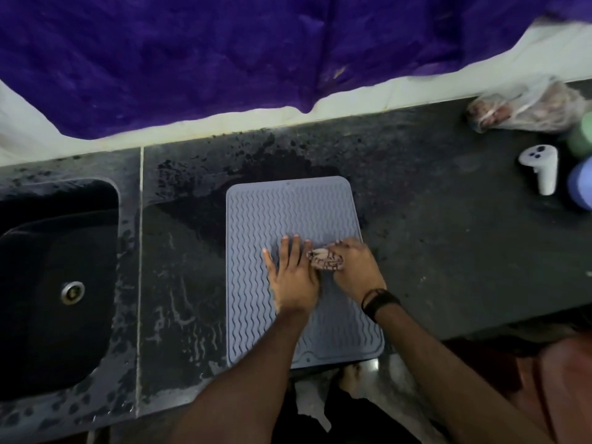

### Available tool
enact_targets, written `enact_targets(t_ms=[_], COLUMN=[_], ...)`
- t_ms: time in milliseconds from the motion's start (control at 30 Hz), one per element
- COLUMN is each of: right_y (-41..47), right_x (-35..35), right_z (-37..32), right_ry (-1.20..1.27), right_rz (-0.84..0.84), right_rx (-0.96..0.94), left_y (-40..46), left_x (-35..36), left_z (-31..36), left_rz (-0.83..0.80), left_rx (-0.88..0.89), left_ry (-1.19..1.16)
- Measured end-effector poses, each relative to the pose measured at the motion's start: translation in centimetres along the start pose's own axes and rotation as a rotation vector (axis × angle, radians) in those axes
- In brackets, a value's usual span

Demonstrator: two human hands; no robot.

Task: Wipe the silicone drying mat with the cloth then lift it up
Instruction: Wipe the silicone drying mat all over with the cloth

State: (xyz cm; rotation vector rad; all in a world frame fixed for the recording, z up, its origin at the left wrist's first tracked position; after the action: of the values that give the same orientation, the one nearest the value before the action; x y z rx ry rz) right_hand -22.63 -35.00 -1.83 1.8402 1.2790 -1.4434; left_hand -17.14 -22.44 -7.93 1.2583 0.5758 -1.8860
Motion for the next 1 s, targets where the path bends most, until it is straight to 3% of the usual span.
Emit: enact_targets(t_ms=[200, 333, 433, 567, 700, 900, 1000], right_y=[-4.3, -4.0, -2.7, -0.1, 2.4, 2.4, 0.6], right_x=[-0.3, -1.8, -2.3, -1.4, 0.2, 5.8, 6.7], right_z=[-0.3, -2.0, -3.7, -5.9, -11.1, -18.3, -18.1], right_ry=[-0.001, 0.029, 0.162, 0.553, 0.357, 0.023, 0.055], right_rz=[-0.006, 0.037, 0.054, -0.011, 0.045, -0.118, -0.123], right_rx=[0.04, 0.022, 0.067, 0.354, 0.166, -0.13, -0.154], left_y=[0.0, -0.8, -2.1, -4.4, -5.7, -6.4, -6.6], left_x=[-0.8, -3.5, -6.7, -9.1, -8.6, -7.4, -7.3], left_z=[-0.1, -1.5, -6.7, -14.0, -16.1, -16.7, -17.0], left_rz=[-0.033, 0.175, 0.315, 0.279, 0.192, 0.153, 0.17], left_rx=[-0.014, 0.012, -0.139, -0.337, -0.4, -0.43, -0.432], left_ry=[-0.126, -0.242, -0.143, -0.035, -0.01, -0.048, -0.048])
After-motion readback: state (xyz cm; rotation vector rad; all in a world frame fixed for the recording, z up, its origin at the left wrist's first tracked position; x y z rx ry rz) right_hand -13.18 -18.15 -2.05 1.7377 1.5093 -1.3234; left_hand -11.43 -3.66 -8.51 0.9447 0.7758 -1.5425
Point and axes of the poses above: each hand's wrist, its own y-axis towards the middle knuckle, its own x-axis out of the palm, z = x × y, the point moved 3 cm from there along y, towards the middle knuckle, and after that the axes turned 7 degrees about -y, right-handed, at the moved point
